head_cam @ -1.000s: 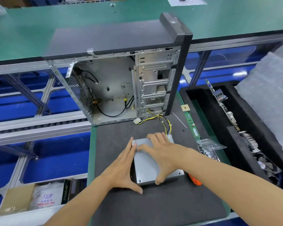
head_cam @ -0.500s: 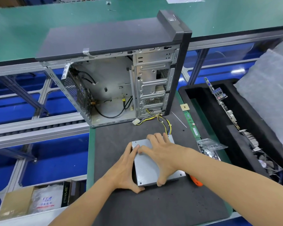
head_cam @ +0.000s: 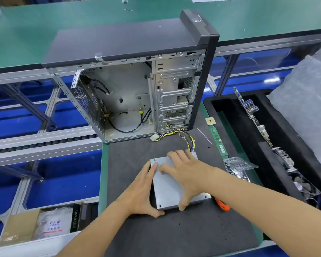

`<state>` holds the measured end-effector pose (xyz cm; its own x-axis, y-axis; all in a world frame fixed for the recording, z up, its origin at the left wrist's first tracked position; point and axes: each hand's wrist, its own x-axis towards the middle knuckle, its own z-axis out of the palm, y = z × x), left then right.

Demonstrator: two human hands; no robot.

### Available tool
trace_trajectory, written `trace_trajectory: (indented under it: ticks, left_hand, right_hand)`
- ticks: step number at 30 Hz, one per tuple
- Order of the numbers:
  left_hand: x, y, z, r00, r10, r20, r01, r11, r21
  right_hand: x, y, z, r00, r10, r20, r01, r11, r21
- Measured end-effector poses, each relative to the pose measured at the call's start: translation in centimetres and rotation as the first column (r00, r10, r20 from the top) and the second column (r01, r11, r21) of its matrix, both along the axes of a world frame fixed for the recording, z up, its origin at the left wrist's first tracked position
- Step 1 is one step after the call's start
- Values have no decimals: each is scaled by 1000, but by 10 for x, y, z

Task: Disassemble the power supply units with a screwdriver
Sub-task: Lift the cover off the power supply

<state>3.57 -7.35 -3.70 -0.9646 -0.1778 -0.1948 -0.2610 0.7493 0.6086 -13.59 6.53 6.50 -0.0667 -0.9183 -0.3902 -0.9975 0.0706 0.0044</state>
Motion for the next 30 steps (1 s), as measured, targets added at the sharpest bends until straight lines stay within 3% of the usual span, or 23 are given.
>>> trace_trajectory:
  ticks: [3,5,7,10,12,19,22,26,30]
  left_hand:
    - [9,2,14,996,-31,-80,20,991,-135]
    - [8,9,32,984,-37,-174,10,988,-153]
    - [-8,20,47,971,-111,-214,63,974,-218]
    - [-45,47,64,986,-156,-56,129,933,-335]
    - [-67,61,69,981,-180,73,194,908,-371]
    - [-93,62,77,953,-194,231,281,847,-451]
    - [-97,68,75,961,-182,210,265,824,-500]
    - [-97,70,74,964,-163,210,254,800,-543]
    - [-97,71,74,964,-171,205,256,810,-528]
  right_hand:
    - [-9,11,-7,979,-110,172,109,994,16]
    - [-20,23,-11,854,-318,411,346,938,6]
    - [-31,41,-18,601,-480,639,643,766,-30]
    - [-33,70,-44,148,-502,852,912,403,79]
    - [-18,89,-62,4,-467,884,923,343,176]
    - [39,119,-87,82,-494,866,872,456,177]
    - [50,115,-87,52,-510,859,923,353,154]
    - [60,107,-88,104,-513,852,976,219,12]
    - [61,107,-92,-8,-534,846,979,169,116]
